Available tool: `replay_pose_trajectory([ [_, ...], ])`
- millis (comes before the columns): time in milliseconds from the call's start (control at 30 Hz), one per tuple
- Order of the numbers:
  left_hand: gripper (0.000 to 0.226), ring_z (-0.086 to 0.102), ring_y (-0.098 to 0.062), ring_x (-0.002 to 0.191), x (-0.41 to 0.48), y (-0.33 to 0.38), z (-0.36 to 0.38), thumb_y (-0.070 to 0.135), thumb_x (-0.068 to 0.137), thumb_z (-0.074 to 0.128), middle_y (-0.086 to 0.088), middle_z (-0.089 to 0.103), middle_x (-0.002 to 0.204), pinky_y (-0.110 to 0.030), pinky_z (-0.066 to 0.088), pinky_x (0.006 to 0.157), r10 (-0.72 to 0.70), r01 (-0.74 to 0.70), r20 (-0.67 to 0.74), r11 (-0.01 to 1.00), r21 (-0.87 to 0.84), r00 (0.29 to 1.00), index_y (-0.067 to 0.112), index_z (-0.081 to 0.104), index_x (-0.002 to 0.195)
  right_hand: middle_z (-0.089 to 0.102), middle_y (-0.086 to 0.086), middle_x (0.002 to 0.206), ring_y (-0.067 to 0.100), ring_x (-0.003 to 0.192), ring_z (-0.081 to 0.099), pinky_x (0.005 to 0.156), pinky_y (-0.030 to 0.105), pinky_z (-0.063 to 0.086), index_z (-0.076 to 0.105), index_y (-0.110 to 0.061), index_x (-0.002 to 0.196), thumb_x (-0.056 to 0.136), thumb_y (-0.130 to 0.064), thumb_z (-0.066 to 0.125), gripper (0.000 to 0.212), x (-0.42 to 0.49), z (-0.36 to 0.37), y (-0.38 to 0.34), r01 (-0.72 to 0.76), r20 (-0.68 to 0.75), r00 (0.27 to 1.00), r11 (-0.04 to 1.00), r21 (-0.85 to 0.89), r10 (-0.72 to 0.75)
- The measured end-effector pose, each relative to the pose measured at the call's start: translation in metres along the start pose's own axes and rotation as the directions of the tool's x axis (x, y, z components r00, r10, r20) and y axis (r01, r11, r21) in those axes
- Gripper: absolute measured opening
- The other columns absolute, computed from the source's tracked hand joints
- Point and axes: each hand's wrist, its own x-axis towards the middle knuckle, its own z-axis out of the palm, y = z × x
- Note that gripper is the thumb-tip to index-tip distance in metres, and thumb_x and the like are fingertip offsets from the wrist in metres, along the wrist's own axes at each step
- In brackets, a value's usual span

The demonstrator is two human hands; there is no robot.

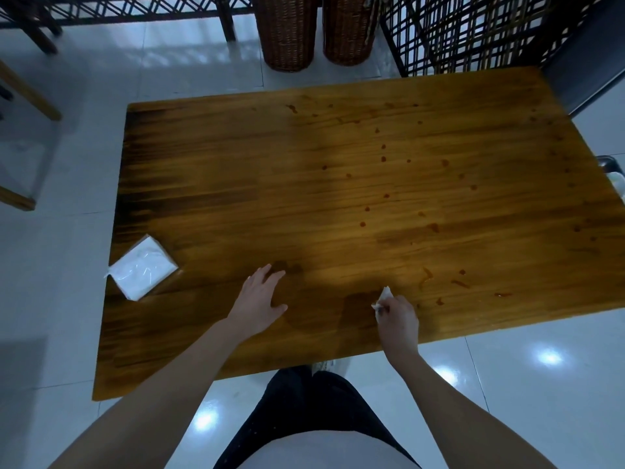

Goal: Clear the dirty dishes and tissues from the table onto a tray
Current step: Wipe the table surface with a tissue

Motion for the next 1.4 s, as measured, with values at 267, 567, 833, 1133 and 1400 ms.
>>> replay_pose_trajectory([
  [267,0.077,0.006,-0.024,0.148,0.0,-0.021,-0.013,0.033,0.089,0.065,-0.004,0.009,0.16,-0.039,0.007,0.119,-0.007,0.006,0.012,1.0,0.018,1.0,0.026,0.02,0.151,0.056,0.001,0.101,0.009,0.086,0.051,0.075,0.02,0.043,0.066,-0.009,0.106,0.094,-0.007,0.051,0.019,-0.008,0.03,-0.059,0.092,0.148,0.983,0.989,0.112,-0.109],
  [567,0.076,0.005,-0.023,0.148,0.0,-0.048,-0.028,0.034,0.089,0.065,-0.004,0.009,0.16,-0.038,0.008,0.119,-0.052,0.052,-0.007,0.999,0.012,0.999,0.027,0.021,0.15,0.049,0.003,0.127,0.014,0.111,0.048,0.094,0.028,0.046,0.05,-0.014,0.129,0.089,-0.004,0.057,0.041,-0.027,0.072,-0.103,0.553,0.487,0.732,0.833,-0.017,-0.476],
  [833,0.073,0.004,-0.023,0.148,0.021,-0.048,-0.045,0.03,0.091,0.062,-0.003,0.008,0.16,-0.039,0.008,0.12,0.005,-0.005,0.015,1.0,-0.031,1.0,0.026,0.02,0.151,0.059,0.004,0.114,0.015,0.103,0.054,0.088,0.023,0.045,0.066,-0.011,0.111,0.093,-0.009,0.054,0.021,0.019,0.04,-0.074,0.373,0.287,0.886,0.928,0.021,-0.363],
  [1133,0.075,0.009,-0.026,0.147,0.053,-0.028,-0.057,0.029,0.09,0.064,-0.006,0.01,0.16,-0.04,0.008,0.118,-0.011,0.011,0.006,1.0,-0.007,1.0,0.024,0.022,0.151,0.063,0.008,0.106,0.018,0.089,0.059,0.073,0.023,0.045,0.068,-0.004,0.107,0.093,-0.003,0.051,0.022,0.085,0.022,-0.084,0.078,0.117,0.99,0.995,0.058,-0.084],
  [1400,0.075,0.009,-0.026,0.147,0.085,-0.005,-0.068,0.03,0.09,0.064,-0.006,0.01,0.159,-0.041,0.01,0.12,-0.038,0.038,0.0,0.999,0.01,0.999,0.024,0.021,0.151,0.059,0.005,0.103,0.016,0.093,0.058,0.083,0.028,0.049,0.068,-0.009,0.102,0.093,-0.009,0.054,0.017,0.11,0.02,-0.089,0.247,0.216,0.942,0.966,0.074,-0.257],
])
